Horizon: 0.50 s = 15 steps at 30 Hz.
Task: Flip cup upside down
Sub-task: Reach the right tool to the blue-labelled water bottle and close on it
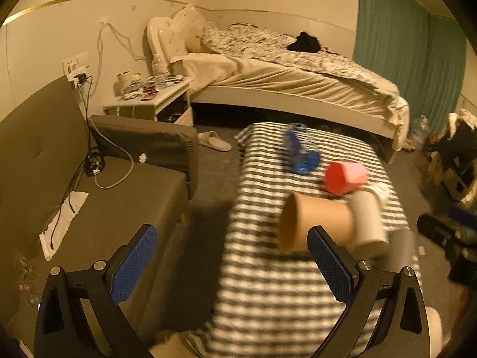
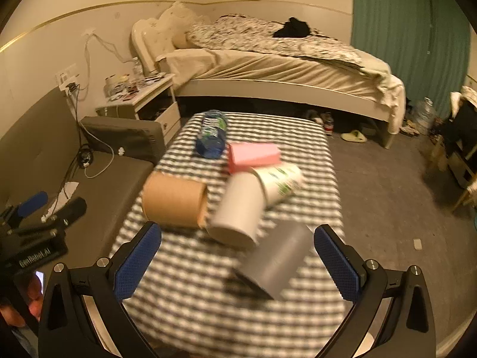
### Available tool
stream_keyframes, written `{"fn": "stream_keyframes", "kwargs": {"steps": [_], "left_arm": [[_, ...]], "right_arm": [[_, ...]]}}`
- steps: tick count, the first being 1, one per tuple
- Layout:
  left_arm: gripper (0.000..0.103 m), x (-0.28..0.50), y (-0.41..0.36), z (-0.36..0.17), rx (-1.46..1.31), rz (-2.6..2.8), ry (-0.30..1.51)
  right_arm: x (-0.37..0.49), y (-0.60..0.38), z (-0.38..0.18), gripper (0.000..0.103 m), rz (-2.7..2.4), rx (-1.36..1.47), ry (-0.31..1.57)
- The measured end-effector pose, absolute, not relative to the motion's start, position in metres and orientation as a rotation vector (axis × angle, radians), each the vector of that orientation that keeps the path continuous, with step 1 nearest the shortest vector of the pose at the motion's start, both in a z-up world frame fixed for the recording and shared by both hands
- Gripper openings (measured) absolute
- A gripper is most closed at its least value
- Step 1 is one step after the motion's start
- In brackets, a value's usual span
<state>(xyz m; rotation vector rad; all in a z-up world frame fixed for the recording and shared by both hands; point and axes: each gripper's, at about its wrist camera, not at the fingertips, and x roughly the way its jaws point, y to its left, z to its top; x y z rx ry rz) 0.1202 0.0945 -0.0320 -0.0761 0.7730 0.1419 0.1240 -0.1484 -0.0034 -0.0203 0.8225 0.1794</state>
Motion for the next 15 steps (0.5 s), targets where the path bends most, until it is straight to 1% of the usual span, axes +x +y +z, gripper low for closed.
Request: {"fn": "stream_keyframes", "kwargs": {"steps": [10,15], "left_arm": [[0.103,0.206,0.17,-0.068,-0.092,0.255,0.829],[0.103,0.231,0.192,-0.088,-0.11,0.286,0.856]], "right_arm": [[0.269,-0.074,-0.027,0.103,0.218,-0.072,0.88],[0.341,-0.045,-0.064,0.103,0.214,-0.129,0.95]]}}
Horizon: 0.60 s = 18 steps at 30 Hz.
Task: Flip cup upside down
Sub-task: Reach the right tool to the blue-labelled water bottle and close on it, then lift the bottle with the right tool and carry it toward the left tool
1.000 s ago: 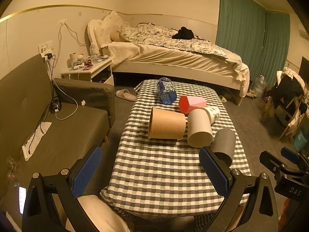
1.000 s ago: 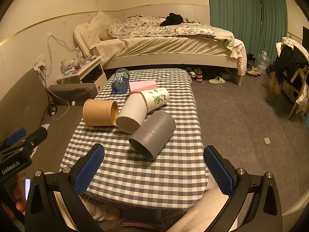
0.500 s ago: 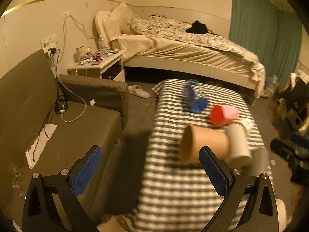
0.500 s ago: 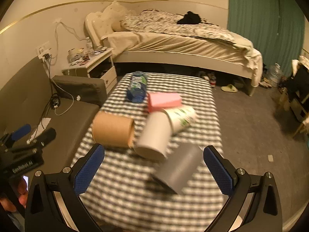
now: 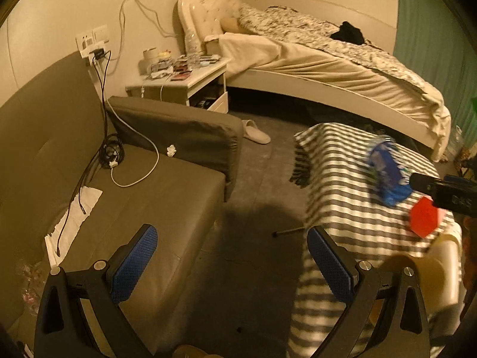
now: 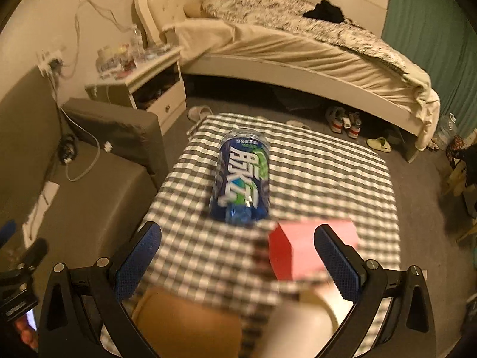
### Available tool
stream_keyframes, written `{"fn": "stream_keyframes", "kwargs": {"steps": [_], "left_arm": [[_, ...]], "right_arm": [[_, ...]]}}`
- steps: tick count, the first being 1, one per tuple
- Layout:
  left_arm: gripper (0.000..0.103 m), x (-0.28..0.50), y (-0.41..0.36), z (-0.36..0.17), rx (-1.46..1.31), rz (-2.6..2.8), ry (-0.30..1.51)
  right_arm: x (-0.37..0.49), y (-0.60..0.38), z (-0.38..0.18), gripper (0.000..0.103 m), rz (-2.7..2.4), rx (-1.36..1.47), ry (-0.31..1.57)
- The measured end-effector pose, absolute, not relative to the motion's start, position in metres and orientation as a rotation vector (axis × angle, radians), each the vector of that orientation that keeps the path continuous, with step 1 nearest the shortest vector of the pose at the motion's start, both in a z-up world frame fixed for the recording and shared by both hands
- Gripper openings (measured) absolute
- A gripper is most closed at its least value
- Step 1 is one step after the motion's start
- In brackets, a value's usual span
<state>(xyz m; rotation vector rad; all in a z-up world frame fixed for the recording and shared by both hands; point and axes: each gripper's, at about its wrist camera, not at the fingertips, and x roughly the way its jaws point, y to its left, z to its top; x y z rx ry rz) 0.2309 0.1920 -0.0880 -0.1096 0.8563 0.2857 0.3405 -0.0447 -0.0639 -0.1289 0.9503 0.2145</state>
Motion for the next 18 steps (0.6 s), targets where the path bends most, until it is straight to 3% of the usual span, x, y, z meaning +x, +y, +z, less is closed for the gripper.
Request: {"fn": "stream_keyframes", "kwargs": {"steps": [6,9,11,18], "left_arm": [[0.103,0.248,0.204,-0.117,-0.114,0.298,0.904],[0.103,0.252,0.204,-0.129,-0.116,0.296,0.93],[0.103,0.254,0.203,-0.133,-0.12,0.291,0.941],[0.103,0.253,0.196,-0.13,-0.123,0.273,0.943]], "right_arm": [[0.401,-0.028,-0.109,0.102,0.205,-0.121,1.041],[0.421,-0.026,-0.124,0.093,0.2,-0.09,1.099],[0.431,-0.029,-0.125,0.093,0.185,-0.069,1.109],[0.45,-0.037,-0.148,0.07,0.175,-0.042,1.236]]}}
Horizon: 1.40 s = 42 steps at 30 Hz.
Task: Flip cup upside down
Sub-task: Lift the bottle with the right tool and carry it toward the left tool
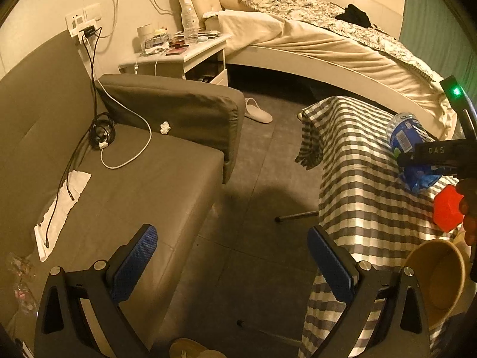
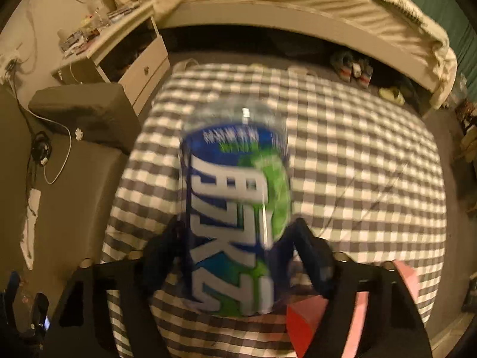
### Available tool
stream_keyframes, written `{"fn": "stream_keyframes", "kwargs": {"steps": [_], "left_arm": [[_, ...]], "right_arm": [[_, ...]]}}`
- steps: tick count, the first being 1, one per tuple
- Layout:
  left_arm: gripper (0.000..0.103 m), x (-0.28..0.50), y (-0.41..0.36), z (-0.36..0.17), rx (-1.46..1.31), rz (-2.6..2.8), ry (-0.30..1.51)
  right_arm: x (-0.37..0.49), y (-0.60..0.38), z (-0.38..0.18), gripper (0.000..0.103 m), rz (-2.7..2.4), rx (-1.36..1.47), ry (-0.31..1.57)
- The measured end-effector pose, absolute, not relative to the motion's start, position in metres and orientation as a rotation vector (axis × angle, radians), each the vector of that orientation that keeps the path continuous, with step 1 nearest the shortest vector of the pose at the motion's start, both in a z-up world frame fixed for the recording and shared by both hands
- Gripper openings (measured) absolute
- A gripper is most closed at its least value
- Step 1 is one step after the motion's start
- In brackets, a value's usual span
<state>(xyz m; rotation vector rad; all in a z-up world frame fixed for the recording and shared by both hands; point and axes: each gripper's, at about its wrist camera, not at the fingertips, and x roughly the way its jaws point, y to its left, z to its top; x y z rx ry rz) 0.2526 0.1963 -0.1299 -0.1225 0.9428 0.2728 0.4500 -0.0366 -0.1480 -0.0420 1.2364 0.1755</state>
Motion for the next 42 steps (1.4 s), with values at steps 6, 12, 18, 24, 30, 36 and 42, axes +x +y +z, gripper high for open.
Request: {"fn": "stream_keyframes", "kwargs": {"steps": [6,12,18,24,30,36,42], "left_arm": [[0.103,0.233,0.19,-0.101,-0.104,0.278,0.912],[0.103,0.197,0.179,-0.058,-0.125,0.266,0.85],[0.103,0.149,0.16,-0.021,-0.125,0.232,0.796],[0.103,0.1,0.141,-0.011,-0.119,0.216,0.787],[0.103,0.061,0.126,-0.022,-0.119,0.21,0.796],[0.103,0.044,0.109,-0.044,-0.112,0.199,0.838],[0.103,0.041,0.091,-0.06,-0.089,0.177,0.876]], "right_arm": [[0.43,-0.036,-0.117,0.068,0.202,-0.082,1.155],[0.382,-0.046,-0.041,0.067,0.223,-0.092,1.047],[0.295,-0.069,0.02,0.068,0.225,-0.083,0.985],[0.192,-0.093,0.025,0.068,0.201,-0.082,0.97],[0.126,-0.101,-0.025,0.068,0.184,-0.08,1.027],[0.099,-0.097,-0.089,0.068,0.177,-0.095,1.089],[0.088,-0.093,-0.12,0.068,0.204,-0.111,1.141]]}}
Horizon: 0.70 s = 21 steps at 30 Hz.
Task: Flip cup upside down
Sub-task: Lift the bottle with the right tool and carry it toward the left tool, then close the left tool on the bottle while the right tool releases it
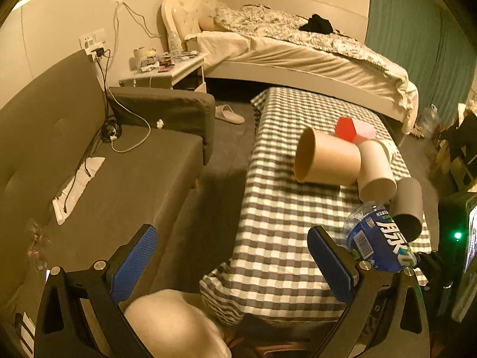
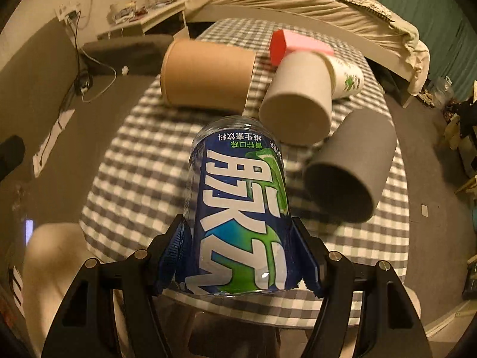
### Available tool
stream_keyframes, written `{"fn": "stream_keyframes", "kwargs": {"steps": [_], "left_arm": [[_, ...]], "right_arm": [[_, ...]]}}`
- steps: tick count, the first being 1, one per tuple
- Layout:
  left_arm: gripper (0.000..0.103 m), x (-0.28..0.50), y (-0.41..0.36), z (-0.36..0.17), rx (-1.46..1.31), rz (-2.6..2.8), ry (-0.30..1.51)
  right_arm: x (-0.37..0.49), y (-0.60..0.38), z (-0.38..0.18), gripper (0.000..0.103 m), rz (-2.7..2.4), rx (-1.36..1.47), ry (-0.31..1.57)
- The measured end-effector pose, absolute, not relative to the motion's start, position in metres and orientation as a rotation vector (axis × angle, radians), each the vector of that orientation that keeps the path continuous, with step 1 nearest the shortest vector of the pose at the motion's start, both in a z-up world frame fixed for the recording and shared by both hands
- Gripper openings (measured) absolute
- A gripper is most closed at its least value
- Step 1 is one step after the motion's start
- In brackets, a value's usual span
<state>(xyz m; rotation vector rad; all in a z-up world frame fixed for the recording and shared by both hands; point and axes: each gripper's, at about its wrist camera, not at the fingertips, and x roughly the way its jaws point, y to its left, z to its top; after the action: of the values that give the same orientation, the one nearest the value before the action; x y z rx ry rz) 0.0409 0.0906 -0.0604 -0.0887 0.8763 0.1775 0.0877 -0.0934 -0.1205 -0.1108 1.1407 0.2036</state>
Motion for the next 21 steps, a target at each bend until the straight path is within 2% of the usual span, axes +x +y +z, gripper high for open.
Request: {"fn": "stream_keyframes", "kwargs": {"steps": [12,14,15,16,21], "left_arm": [[0.103,0.05,0.067,-0.074,-0.051,0.175,0.935],[0.103,0.052,0.064,-0.074,-0.044,0.18,0.942],[0.103,0.053,0.063,-0.074,-0.039,0.184,0.945],[0.103,0.054,0.061,-0.074,-0.033,0.189,0.947],[0.103,0.063,0.052,-0.073,-0.042,0.183,0.981]], "right_arm": [[0.081,-0.108,-0.141,0.07,0.254,-0.087,1.163],[0.082,-0.111,-0.139,0.074,0.284,-0.071,1.176],[0.081,-0.113,-0.137,0.082,0.285,-0.063,1.172],[0.08,-0.117,-0.132,0.085,0.284,-0.057,1.161],[0.076,-0.135,-0.103,0.088,0.301,-0.056,1.107]]}}
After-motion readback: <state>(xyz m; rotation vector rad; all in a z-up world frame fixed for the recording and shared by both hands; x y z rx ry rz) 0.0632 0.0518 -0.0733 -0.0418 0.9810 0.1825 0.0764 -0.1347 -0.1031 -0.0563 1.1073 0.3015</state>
